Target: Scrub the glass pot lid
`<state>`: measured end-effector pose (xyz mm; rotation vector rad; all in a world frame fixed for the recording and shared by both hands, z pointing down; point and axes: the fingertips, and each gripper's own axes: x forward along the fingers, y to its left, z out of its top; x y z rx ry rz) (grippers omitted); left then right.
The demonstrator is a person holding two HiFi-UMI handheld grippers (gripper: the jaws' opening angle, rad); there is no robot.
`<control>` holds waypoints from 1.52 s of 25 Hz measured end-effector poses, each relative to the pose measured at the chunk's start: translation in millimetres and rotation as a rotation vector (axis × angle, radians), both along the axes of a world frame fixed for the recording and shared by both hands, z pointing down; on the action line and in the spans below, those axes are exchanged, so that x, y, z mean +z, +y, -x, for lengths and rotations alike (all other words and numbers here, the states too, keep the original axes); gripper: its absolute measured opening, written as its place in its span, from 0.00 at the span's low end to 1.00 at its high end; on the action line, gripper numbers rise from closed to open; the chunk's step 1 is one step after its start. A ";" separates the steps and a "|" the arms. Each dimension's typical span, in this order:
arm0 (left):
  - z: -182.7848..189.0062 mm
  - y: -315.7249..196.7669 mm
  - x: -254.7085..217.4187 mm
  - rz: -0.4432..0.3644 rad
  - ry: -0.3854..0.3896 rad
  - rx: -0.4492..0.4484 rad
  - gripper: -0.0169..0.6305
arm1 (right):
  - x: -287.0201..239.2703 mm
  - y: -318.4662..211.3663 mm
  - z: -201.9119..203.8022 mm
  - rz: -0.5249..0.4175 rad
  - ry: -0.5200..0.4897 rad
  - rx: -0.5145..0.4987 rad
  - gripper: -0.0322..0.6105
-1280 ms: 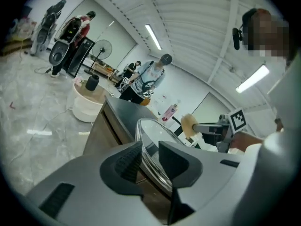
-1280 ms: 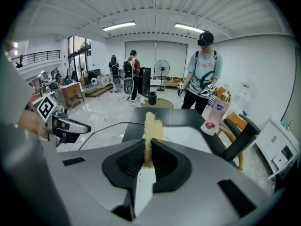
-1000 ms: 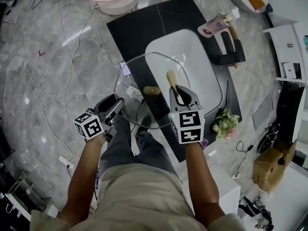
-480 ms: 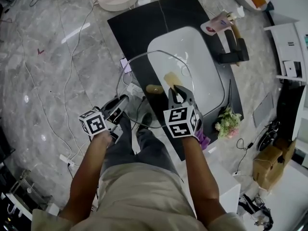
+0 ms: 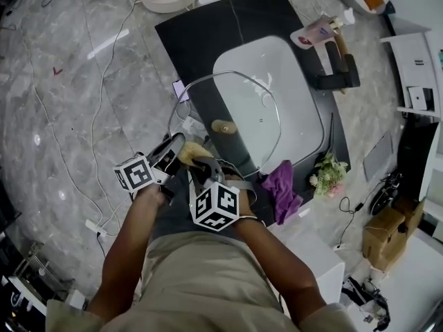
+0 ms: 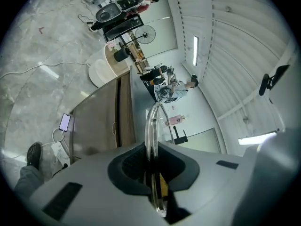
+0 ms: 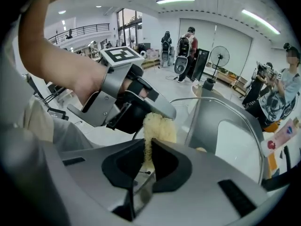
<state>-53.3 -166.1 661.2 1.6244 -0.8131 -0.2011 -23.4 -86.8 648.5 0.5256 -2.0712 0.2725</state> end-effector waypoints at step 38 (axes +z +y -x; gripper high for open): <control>-10.8 -12.3 -10.1 -0.015 0.085 -0.009 0.10 | 1.2 -137.2 -188.7 -0.101 0.229 0.467 0.11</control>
